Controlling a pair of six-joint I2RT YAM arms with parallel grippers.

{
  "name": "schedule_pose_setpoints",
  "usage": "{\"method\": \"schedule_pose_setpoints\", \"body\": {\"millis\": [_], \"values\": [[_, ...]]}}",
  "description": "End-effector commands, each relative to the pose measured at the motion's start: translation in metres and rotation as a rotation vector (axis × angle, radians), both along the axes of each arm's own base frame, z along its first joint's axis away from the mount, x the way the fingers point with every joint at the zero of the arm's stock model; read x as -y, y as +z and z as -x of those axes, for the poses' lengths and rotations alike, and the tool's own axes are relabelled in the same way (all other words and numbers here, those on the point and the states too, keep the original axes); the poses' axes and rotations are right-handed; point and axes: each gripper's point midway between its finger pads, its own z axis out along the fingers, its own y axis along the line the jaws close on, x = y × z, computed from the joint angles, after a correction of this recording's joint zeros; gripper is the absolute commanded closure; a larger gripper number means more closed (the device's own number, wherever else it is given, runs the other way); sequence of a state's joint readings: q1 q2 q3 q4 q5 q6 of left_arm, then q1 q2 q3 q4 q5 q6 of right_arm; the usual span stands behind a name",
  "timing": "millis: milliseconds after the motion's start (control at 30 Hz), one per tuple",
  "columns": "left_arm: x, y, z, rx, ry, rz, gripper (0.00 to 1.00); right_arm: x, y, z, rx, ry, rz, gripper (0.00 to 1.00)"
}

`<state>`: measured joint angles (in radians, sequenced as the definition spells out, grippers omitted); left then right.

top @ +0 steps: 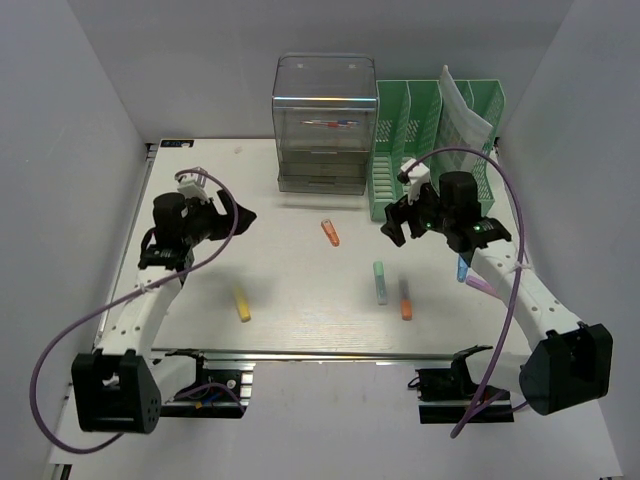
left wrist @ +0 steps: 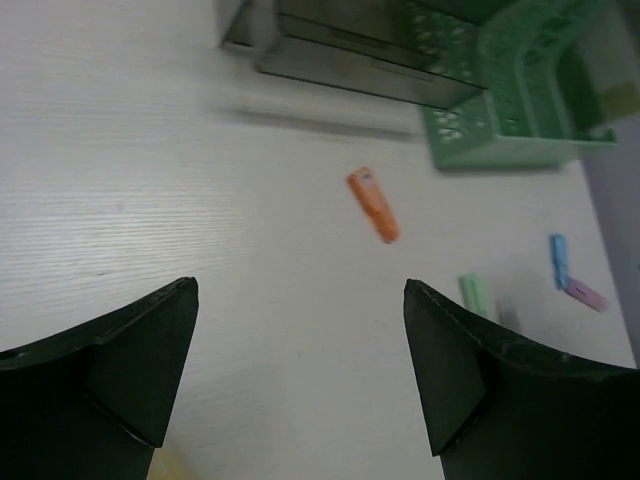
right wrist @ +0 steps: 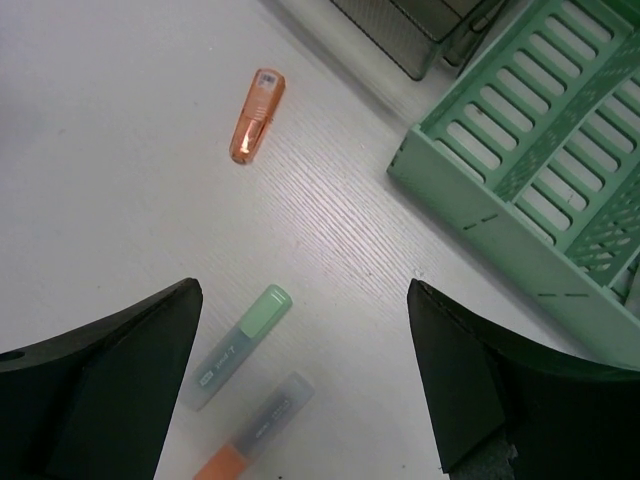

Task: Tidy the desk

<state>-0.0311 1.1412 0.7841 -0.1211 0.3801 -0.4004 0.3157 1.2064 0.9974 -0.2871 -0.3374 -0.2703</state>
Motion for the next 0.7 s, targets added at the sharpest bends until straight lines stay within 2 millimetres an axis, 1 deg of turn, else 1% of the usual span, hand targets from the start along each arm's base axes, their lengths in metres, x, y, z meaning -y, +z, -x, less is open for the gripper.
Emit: {"method": "schedule_pose_setpoints", "body": {"millis": [0,33,67,167,233,333,400,433,500,533,567,600,667], "values": [[0.038,0.029,0.027,0.132,-0.228,0.083,0.08,0.009,-0.006,-0.004,0.011,-0.039,0.036,0.11],[0.04,0.026,0.029,0.122,-0.247,0.09,0.08,0.01,-0.009,-0.004,-0.001,-0.044,0.037,0.11],[0.045,0.024,0.033,0.106,-0.271,0.089,0.09,0.011,-0.016,-0.004,-0.022,-0.051,0.05,0.11],[0.044,0.017,0.036,0.094,-0.259,0.049,0.09,0.015,-0.026,-0.004,-0.048,-0.07,0.077,0.11],[0.04,0.018,0.036,0.113,-0.235,0.034,0.09,0.012,-0.024,-0.005,-0.049,-0.056,0.08,0.11],[0.035,0.014,0.041,0.128,-0.212,0.009,0.08,0.007,-0.02,-0.006,-0.052,-0.036,0.094,0.11],[0.033,0.011,0.044,0.132,-0.208,-0.001,0.08,0.003,-0.025,-0.007,-0.066,-0.027,0.115,0.15],[0.033,0.01,0.045,0.119,-0.209,-0.003,0.08,0.005,-0.032,-0.007,-0.086,-0.032,0.132,0.16],[0.033,0.014,0.045,0.127,-0.217,-0.013,0.07,0.005,-0.038,-0.005,-0.113,-0.042,0.139,0.2],[0.033,0.014,0.047,0.121,-0.216,-0.015,0.07,0.008,-0.045,-0.002,-0.134,-0.052,0.14,0.21],[0.032,0.012,0.047,0.116,-0.212,-0.018,0.07,0.011,-0.046,-0.001,-0.136,-0.064,0.141,0.22],[0.031,0.015,0.047,0.126,-0.212,-0.021,0.07,0.013,-0.048,0.002,-0.14,-0.072,0.146,0.23],[0.03,0.014,0.049,0.121,-0.205,-0.026,0.07,0.024,-0.056,0.008,-0.146,-0.112,0.17,0.23]]}}
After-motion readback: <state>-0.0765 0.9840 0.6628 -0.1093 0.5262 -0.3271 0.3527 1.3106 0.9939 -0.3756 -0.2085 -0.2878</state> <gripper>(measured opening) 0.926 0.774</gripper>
